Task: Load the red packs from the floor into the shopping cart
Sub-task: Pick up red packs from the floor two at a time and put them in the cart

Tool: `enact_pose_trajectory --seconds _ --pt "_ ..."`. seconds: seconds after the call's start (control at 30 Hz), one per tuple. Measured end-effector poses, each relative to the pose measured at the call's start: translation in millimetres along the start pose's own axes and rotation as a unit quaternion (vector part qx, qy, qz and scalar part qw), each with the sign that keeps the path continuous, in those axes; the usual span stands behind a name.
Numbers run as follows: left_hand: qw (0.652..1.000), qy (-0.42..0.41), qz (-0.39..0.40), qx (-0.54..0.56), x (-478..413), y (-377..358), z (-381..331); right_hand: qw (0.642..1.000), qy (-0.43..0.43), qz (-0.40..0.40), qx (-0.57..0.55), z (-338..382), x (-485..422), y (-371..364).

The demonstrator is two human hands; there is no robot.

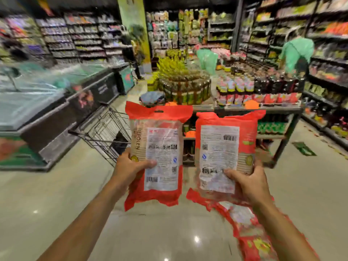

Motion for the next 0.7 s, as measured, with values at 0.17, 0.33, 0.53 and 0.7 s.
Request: enact_pose_trajectory --seconds 0.17,0.33,0.53,0.7 --pt "0.999 0.006 -0.048 0.018 -54.1 118.4 20.9 0.996 0.014 0.085 -0.014 19.4 -14.4 -141.3" --pt "0.997 0.004 -0.072 0.028 -104.4 200.9 29.5 0.992 0.019 0.124 -0.018 35.4 -30.1 -245.4" --pt "0.996 0.010 -0.075 0.047 -173.5 245.0 37.4 0.990 0.004 0.139 -0.015 42.1 -68.0 -326.1" --pt "0.997 0.022 -0.066 0.041 -254.5 260.6 47.9 0.990 -0.006 0.144 -0.009 28.9 -129.1 -384.4"
Point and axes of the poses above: each hand's wrist, its own x-axis away from the middle knuckle, its own y-axis out of the back of the hand, z = x × y, the point moved 1 cm from there along -x, towards the middle knuckle
